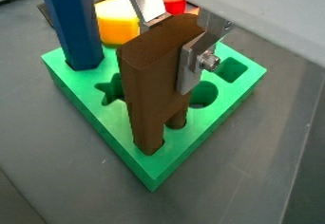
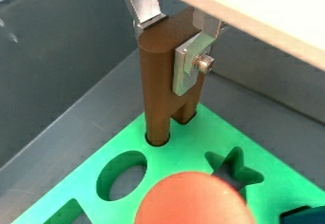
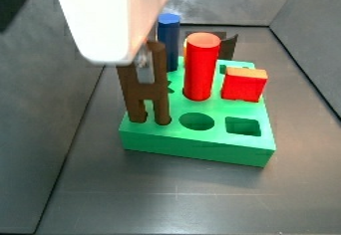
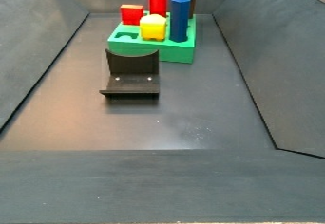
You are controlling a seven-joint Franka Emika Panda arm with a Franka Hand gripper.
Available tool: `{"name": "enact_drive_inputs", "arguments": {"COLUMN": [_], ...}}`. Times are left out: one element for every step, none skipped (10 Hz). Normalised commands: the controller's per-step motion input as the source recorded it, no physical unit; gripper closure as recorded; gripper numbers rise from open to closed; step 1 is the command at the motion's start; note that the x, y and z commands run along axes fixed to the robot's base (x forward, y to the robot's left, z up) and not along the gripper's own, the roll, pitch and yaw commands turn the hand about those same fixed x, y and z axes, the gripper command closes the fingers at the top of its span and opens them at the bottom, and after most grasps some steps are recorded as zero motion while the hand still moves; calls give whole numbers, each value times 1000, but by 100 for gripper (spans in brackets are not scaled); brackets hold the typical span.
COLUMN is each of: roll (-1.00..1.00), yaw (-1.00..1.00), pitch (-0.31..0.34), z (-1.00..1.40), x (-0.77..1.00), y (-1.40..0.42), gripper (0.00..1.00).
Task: Pick up the square-circle object. Move up. Place the square-circle object on the fixture. Regrasp the square-circle object. Move to above the board. Insert the square-circle object.
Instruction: Insert the square-circle object.
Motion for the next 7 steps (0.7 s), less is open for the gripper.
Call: {"name": "enact_drive_inputs", "arguments": {"roll": [183, 204, 199, 170, 107, 9, 0], "yaw": [0, 0, 0, 0, 0, -49, -126], "pitch": [-107, 0, 9, 0, 0, -27, -47], "z": [-529, -480, -434, -480, -546, -434, -183], "x": [0, 209, 254, 180, 254, 183, -9], "y": [-114, -149, -123, -80, -11, 0, 0], "gripper": [100, 100, 100, 100, 100, 100, 100]}}
